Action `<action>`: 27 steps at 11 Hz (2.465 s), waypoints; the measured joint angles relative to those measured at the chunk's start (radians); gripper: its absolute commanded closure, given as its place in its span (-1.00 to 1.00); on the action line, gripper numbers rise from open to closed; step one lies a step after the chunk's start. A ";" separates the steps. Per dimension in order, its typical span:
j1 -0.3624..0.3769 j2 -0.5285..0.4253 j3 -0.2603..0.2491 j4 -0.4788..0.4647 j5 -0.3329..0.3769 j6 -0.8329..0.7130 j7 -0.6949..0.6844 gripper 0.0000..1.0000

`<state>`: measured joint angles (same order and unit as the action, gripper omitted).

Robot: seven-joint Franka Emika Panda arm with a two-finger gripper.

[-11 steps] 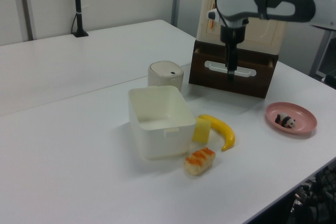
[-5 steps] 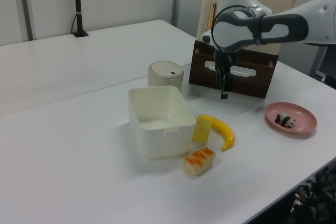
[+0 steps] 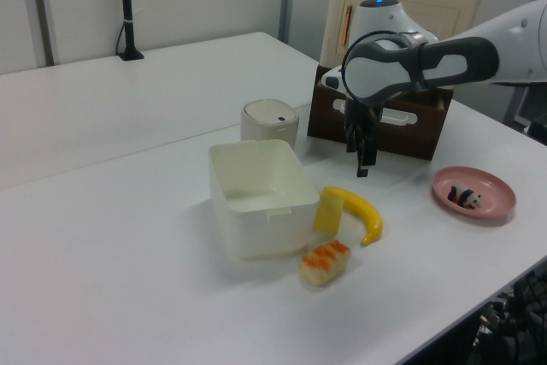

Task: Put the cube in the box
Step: 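Move the gripper over the yellow cube beside the banana and lower it, then close the gripper on the yellow cube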

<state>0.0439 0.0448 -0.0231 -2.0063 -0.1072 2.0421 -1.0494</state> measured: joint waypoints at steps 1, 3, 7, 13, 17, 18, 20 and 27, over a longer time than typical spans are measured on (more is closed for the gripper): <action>0.001 0.000 0.007 -0.004 0.000 0.000 -0.001 -1.00; 0.003 0.006 0.018 -0.023 0.000 0.005 -0.002 -1.00; 0.031 0.050 0.020 -0.032 0.001 0.053 0.000 -1.00; 0.053 0.099 0.020 -0.031 0.001 0.078 0.028 -1.00; 0.067 0.125 0.020 -0.024 0.001 0.084 0.033 -1.00; 0.068 0.128 0.020 -0.024 0.001 0.084 0.034 -1.00; 0.069 0.130 0.020 -0.022 0.001 0.084 0.034 -1.00; 0.074 0.177 0.020 0.003 0.000 0.085 0.034 -1.00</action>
<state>0.1182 0.2215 -0.0031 -2.0034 -0.1077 2.1269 -1.0157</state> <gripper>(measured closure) 0.000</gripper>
